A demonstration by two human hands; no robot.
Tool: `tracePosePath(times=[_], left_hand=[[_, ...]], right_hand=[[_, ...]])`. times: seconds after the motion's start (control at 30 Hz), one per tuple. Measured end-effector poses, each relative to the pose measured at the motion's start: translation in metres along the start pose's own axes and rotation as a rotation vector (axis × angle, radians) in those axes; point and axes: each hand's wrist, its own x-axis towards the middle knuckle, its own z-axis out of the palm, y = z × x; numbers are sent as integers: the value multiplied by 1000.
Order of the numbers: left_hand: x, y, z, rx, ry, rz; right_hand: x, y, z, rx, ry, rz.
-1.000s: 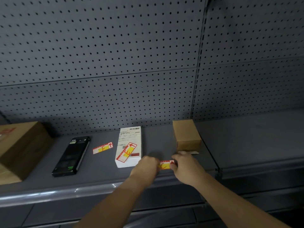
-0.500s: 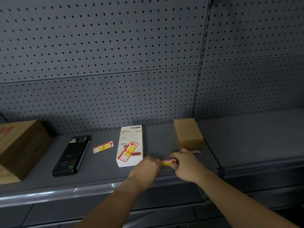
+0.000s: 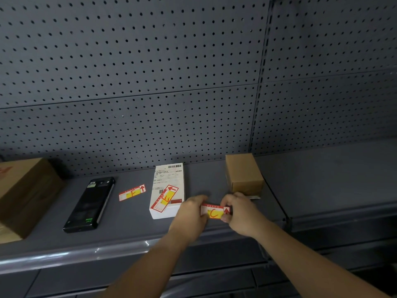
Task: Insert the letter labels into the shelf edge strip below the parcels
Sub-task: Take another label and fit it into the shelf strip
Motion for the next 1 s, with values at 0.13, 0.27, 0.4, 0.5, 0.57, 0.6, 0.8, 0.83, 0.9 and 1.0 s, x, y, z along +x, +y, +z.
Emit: tracePosePath(times=[0.13, 0.27, 0.4, 0.5, 0.57, 0.6, 0.8, 0.83, 0.9, 1.0], left_hand=[[2, 4, -2, -8, -11, -27], [1, 7, -7, -71, 4, -109], [-5, 13, -19, -117, 75, -115], [-14, 14, -36, -92, 185, -88], [-25, 12, -53, -15, 243, -100], [-32, 10, -62, 38, 272, -113], [-88, -15, -118, 382, 321, -264], [-100, -21, -128, 404, 337, -299], [-127, -32, -149, 456, 374, -391], [-172, -47, -178, 513, 433, -506]], right_hand=[[-1, 1, -1, 50, 10, -6], [-5, 3, -7, 135, 30, -35], [-11, -6, -21, 178, 61, -118], [-17, -17, -36, 230, 76, -152], [-22, -27, -44, 260, 96, -173], [-25, -34, -46, 264, 108, -186], [-28, -94, -34, 304, 110, -320], [-28, -106, -29, 326, 92, -343], [-28, -132, -18, 366, 53, -386], [-33, -175, 3, 398, 12, -465]])
